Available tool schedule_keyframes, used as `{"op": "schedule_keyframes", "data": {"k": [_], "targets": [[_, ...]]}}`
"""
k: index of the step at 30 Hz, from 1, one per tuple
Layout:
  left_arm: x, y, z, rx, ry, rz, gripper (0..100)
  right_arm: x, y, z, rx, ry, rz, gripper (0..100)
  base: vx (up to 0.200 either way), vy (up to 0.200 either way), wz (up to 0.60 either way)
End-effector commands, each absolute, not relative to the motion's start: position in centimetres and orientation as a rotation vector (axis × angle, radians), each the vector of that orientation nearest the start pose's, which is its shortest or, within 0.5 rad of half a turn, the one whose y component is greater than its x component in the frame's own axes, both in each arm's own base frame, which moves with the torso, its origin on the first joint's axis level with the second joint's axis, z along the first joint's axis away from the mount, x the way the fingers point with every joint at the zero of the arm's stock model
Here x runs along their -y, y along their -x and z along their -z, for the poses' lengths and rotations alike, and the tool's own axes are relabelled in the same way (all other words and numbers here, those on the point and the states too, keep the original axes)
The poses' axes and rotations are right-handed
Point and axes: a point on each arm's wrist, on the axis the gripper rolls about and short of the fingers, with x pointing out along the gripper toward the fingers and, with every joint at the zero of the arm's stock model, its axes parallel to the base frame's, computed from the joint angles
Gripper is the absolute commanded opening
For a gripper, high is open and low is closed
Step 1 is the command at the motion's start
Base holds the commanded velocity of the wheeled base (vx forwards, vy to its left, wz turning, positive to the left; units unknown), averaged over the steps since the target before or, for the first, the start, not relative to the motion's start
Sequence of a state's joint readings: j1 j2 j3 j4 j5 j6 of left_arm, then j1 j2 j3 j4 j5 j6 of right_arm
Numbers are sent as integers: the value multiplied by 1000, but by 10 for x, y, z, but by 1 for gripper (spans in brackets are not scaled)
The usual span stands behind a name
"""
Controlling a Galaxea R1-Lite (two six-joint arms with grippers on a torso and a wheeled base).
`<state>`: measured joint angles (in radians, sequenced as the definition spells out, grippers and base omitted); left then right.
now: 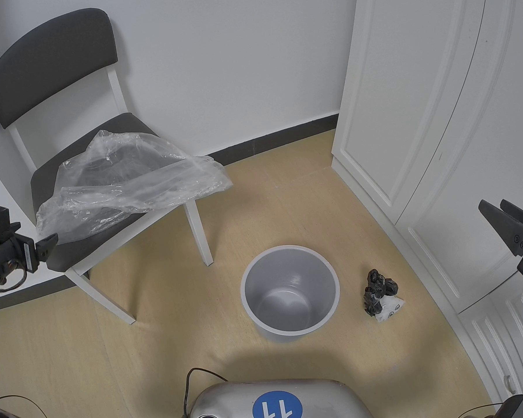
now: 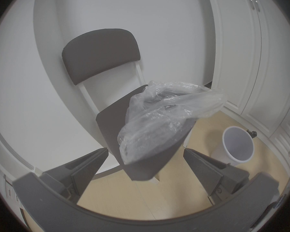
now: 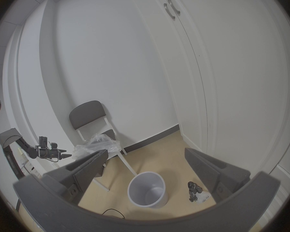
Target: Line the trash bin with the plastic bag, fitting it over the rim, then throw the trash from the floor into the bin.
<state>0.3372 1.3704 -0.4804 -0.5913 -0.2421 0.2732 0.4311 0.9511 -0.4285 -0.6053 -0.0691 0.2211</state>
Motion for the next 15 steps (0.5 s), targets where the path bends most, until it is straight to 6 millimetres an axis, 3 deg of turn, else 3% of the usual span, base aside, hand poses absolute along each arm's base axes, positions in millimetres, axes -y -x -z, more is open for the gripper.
{"op": "schedule_keyframes", "data": {"k": [1,7,8,13,15], "targets": [[-50,-157,-173,-244,-200,-65,100,-48,-107,-227,24,-233,-374,100,0,0,0],[-41,-134,-151,-275,-207,-53,100,-49,-107,-226,18,-232,-381,100,0,0,0],[-38,-129,-138,-319,-216,-35,100,-49,-107,-226,18,-231,-382,100,0,0,0],[-42,-136,-121,-405,-267,-19,100,-49,-106,-226,18,-231,-385,100,0,0,0],[-48,-150,-115,-438,-279,-10,100,-49,-106,-226,21,-232,-386,100,0,0,0]]}}
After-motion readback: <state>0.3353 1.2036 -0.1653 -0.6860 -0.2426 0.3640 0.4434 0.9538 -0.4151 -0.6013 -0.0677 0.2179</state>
